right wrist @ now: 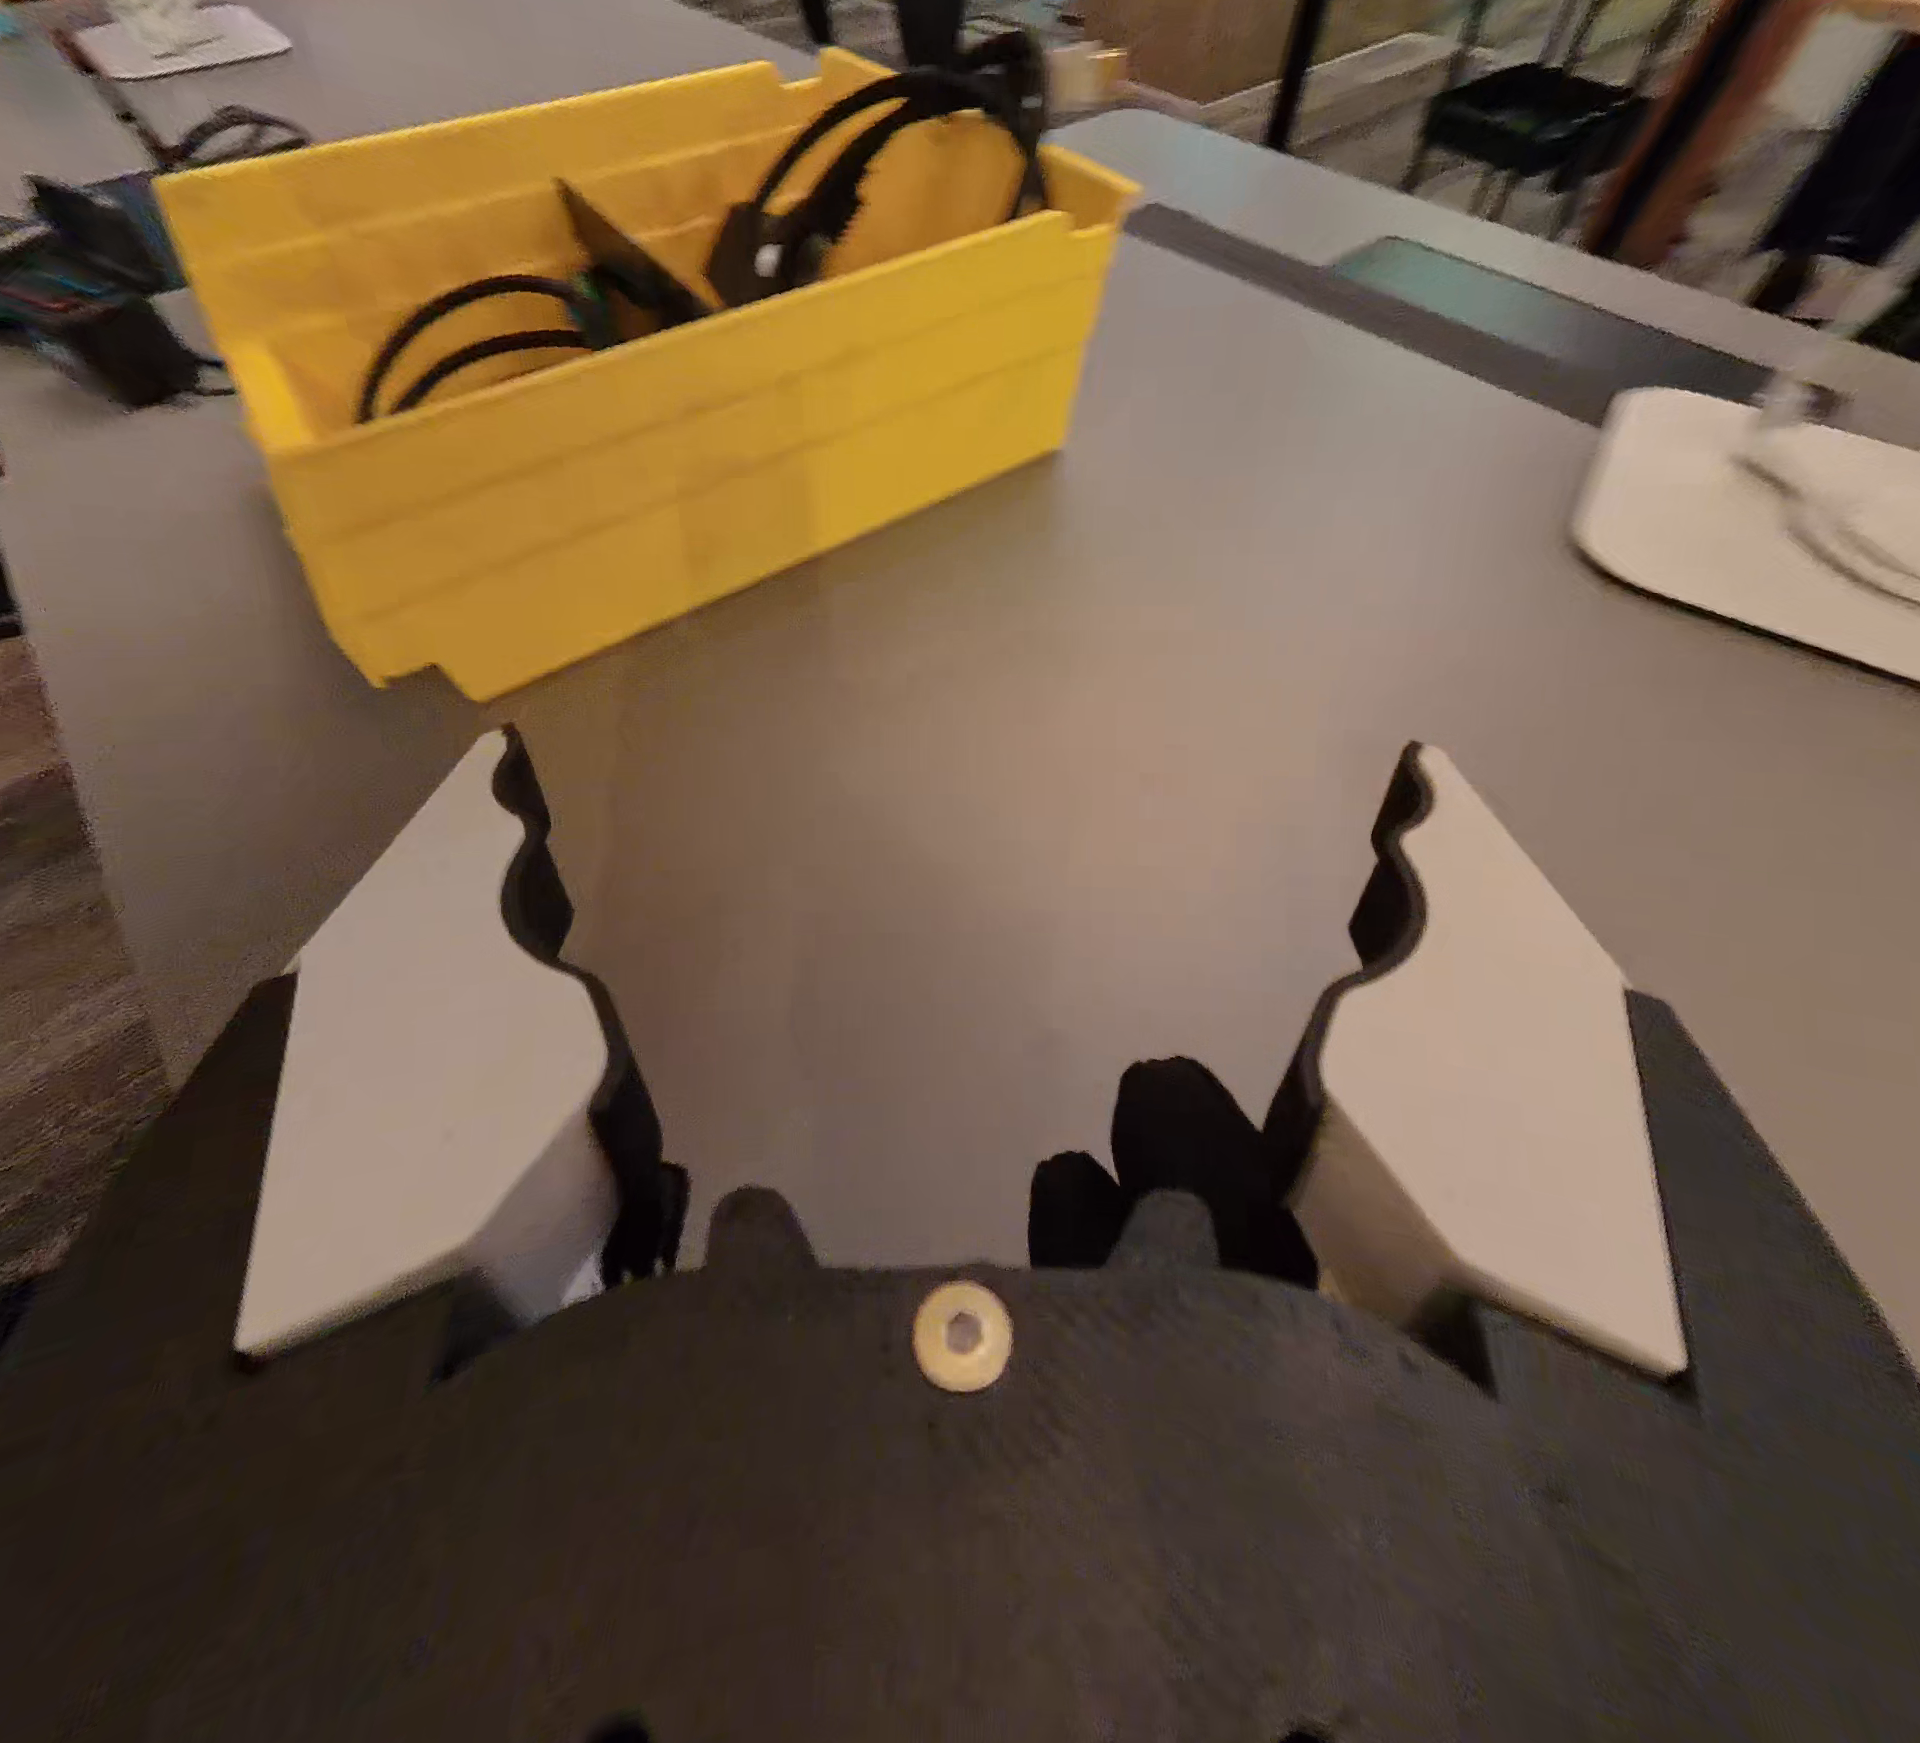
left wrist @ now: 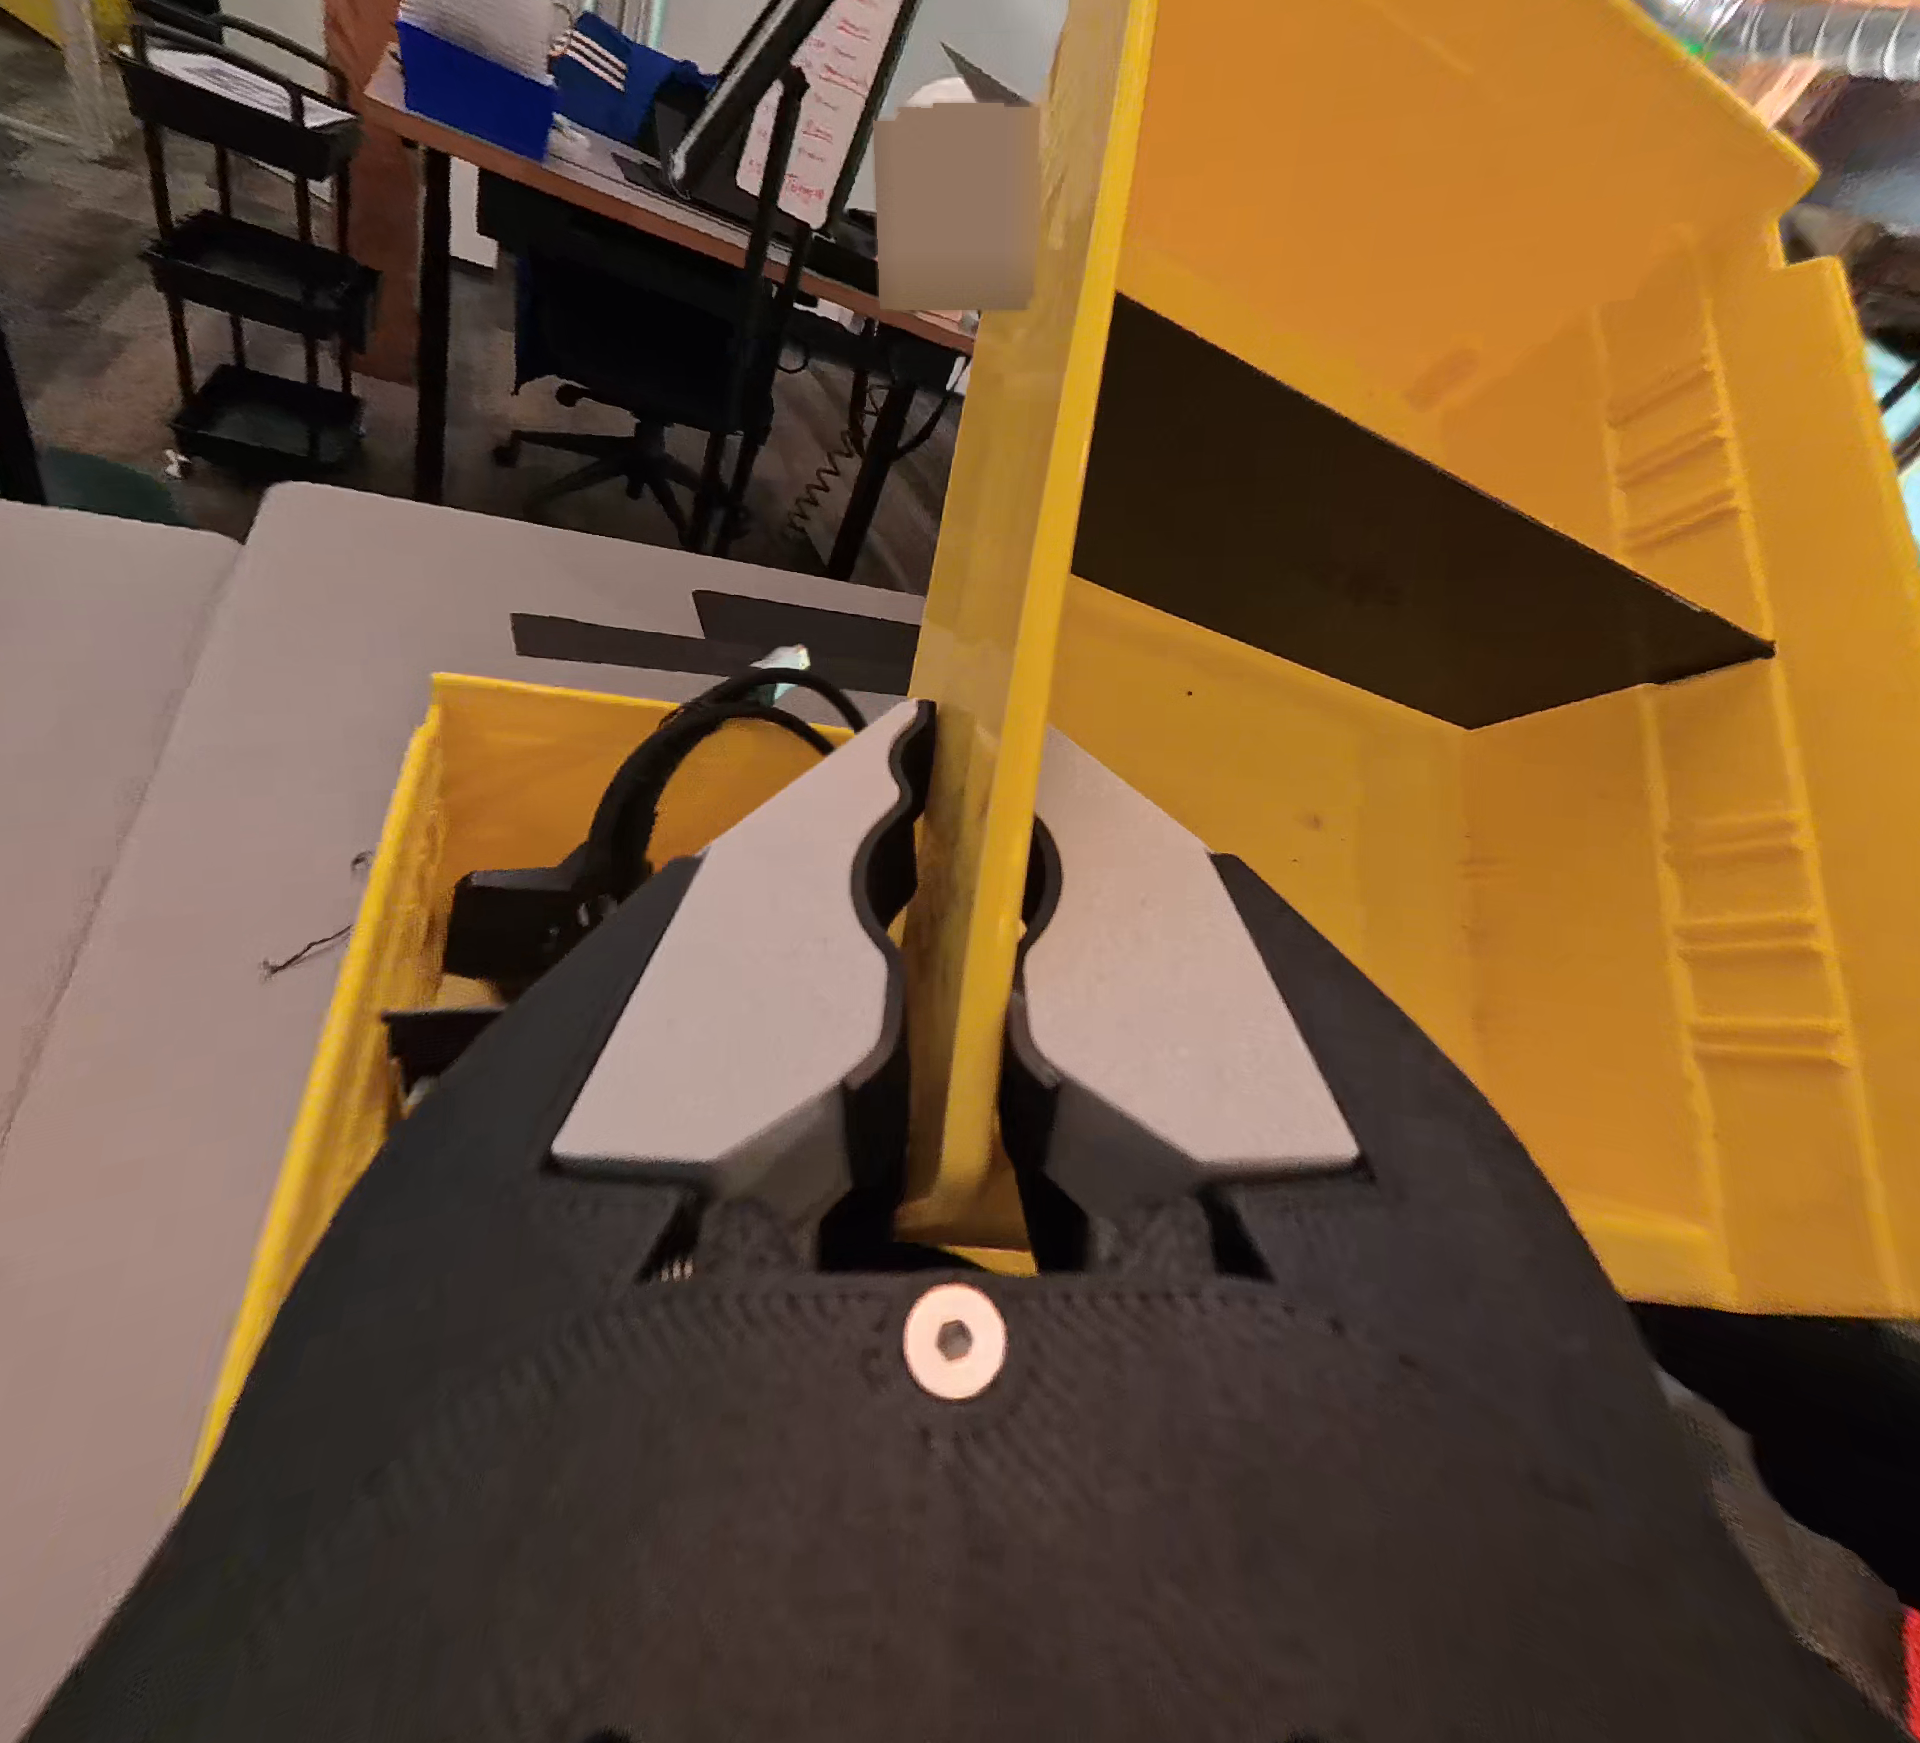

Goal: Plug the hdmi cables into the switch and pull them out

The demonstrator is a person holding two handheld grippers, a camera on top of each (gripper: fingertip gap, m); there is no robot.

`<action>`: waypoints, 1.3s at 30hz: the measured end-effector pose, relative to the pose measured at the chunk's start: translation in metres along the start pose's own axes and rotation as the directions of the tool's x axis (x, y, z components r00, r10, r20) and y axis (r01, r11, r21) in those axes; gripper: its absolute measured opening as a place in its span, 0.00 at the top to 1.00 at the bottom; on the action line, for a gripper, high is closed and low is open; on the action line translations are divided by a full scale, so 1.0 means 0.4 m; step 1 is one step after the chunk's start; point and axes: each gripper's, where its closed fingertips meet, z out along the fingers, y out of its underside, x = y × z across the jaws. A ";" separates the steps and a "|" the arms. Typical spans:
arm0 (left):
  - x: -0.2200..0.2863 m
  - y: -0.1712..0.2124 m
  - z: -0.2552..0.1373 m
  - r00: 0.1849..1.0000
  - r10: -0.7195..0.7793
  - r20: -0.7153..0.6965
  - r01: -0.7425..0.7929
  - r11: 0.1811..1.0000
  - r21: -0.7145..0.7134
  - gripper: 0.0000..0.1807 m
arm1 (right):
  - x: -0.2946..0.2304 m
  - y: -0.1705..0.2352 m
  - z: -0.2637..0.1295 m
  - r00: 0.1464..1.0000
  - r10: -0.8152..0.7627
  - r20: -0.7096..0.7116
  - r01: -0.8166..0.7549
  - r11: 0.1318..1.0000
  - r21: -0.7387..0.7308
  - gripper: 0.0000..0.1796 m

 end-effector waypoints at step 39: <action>1.008 0.938 0.607 0.900 -0.193 -0.390 -0.116 0.757 -0.643 0.75 | 0.620 0.220 -0.840 0.809 0.572 -0.137 -0.455 0.755 0.472 0.14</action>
